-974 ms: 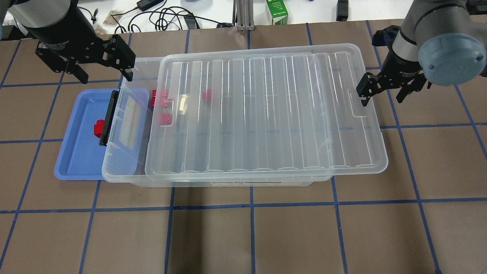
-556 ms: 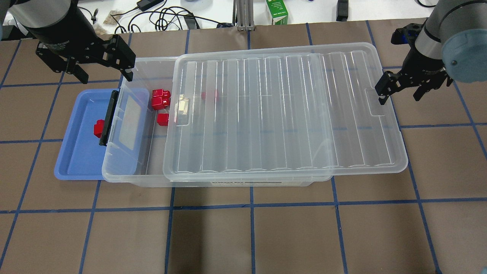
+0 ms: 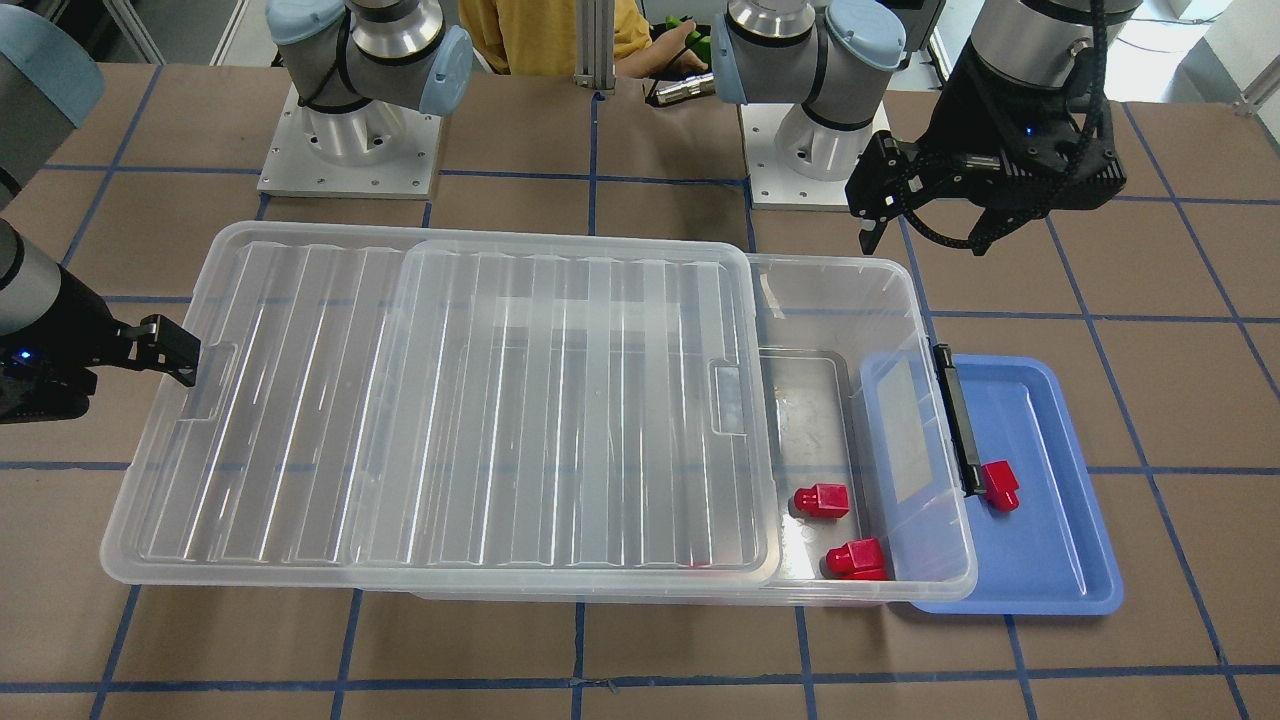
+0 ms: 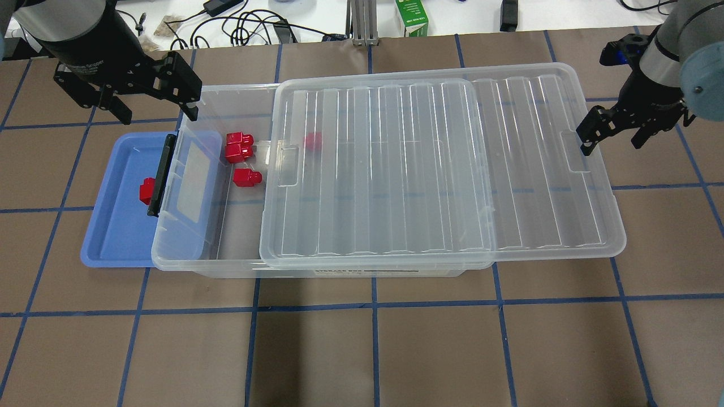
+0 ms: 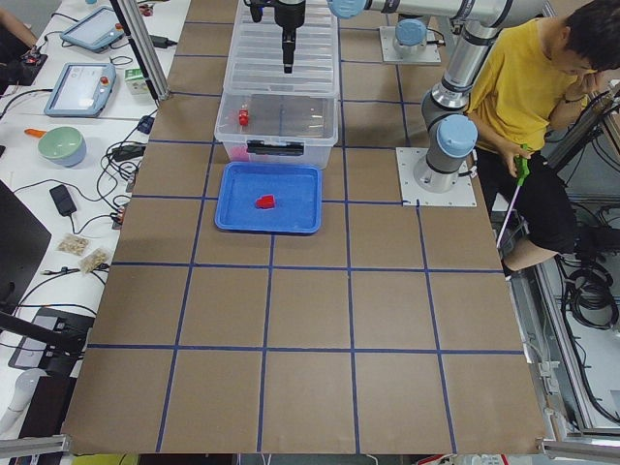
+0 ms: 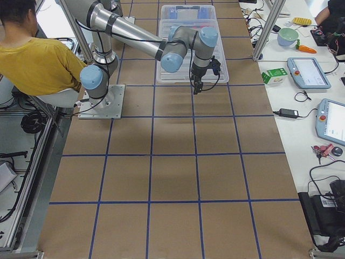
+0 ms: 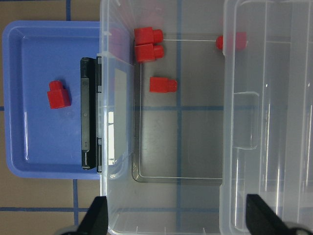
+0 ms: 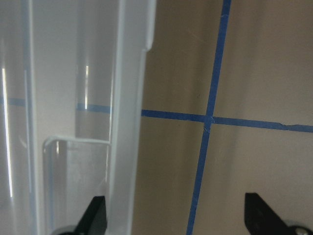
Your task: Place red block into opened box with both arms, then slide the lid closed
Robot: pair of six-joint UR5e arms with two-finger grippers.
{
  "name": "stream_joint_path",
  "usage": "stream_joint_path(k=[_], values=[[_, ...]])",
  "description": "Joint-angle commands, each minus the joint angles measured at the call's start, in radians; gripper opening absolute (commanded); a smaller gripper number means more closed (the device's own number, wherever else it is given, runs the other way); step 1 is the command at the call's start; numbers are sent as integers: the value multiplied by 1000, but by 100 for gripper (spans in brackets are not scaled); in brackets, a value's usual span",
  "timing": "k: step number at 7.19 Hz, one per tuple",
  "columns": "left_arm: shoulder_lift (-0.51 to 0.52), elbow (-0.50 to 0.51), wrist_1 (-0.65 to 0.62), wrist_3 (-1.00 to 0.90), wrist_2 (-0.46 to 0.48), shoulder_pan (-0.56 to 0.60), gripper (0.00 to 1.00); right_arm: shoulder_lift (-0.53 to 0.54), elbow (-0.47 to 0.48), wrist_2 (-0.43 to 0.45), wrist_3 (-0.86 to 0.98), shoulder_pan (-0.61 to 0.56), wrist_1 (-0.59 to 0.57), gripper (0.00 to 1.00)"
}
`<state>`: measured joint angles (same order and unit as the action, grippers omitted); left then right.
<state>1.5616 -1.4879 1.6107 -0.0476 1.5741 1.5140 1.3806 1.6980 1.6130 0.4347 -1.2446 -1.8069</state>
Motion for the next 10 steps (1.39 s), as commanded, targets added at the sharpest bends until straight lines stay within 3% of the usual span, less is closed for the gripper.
stream_joint_path(k=[1,5,6,10], values=[[-2,0,0,0,0,0,100,0,0,1,13,10,0,100],[-2,0,0,0,-2,0,100,17,-3,1,-4,5,9,100],[-2,-2,2,0,0,0,100,27,-42,4,-19,-1,23,100],[8,-20,11,-21,6,-52,100,197,-89,4,-176,-48,251,100]])
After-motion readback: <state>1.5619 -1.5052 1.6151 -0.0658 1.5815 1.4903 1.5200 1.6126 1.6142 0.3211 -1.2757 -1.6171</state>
